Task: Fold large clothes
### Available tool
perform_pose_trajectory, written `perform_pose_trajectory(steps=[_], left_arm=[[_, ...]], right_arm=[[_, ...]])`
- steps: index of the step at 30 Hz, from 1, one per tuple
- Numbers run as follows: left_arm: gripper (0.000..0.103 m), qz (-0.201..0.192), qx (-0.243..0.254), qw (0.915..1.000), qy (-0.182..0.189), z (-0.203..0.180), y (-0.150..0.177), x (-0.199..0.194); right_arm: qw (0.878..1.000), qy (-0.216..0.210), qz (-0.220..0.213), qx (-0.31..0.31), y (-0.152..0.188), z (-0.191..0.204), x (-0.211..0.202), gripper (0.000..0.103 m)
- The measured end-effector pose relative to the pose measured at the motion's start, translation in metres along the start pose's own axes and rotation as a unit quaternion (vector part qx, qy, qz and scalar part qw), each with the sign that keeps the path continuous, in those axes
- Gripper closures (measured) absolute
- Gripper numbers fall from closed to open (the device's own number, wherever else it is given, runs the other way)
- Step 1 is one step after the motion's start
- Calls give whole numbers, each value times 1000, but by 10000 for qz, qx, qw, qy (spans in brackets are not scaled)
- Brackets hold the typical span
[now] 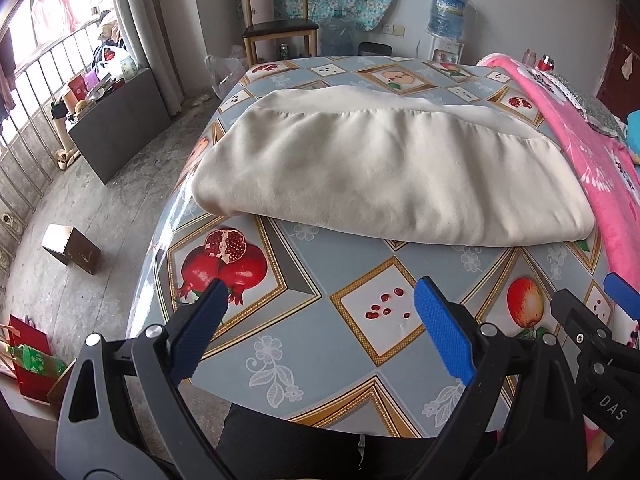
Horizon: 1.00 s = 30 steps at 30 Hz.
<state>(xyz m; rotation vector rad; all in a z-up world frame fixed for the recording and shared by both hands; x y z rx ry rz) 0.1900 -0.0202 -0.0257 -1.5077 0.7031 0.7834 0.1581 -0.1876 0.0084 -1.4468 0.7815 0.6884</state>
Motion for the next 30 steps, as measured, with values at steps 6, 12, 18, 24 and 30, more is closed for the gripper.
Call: perform_pose_trajectory(steps=[6, 12, 18, 24, 30], left_arm=[[12, 2, -1, 10000, 5, 0, 0, 0], [12, -3, -2, 10000, -4, 0, 0, 0], [12, -8, 3, 10000, -5, -1, 0, 0], [12, -21, 17, 10000, -4, 0, -1, 0], [12, -19, 34, 10000, -11, -1, -1, 0]], right_arm=[[10000, -1, 11, -5, 0, 0, 1, 15], [10000, 1, 13, 1, 0, 0, 1, 15], [10000, 3, 12, 1, 0, 0, 1, 15], [10000, 3, 9, 2, 0, 0, 1, 15], [10000, 14, 5, 20, -1, -2, 0, 15]])
Point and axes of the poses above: each gripper's, at about its wrist camera, not at the fingertips, and x roughly the way its jaws point, z to its left, y to its underside, the point moved 7 cm from there along x, roughly the way its jaws point, and after that the axes turned 2 degrees about y, right-handed, at the moved point
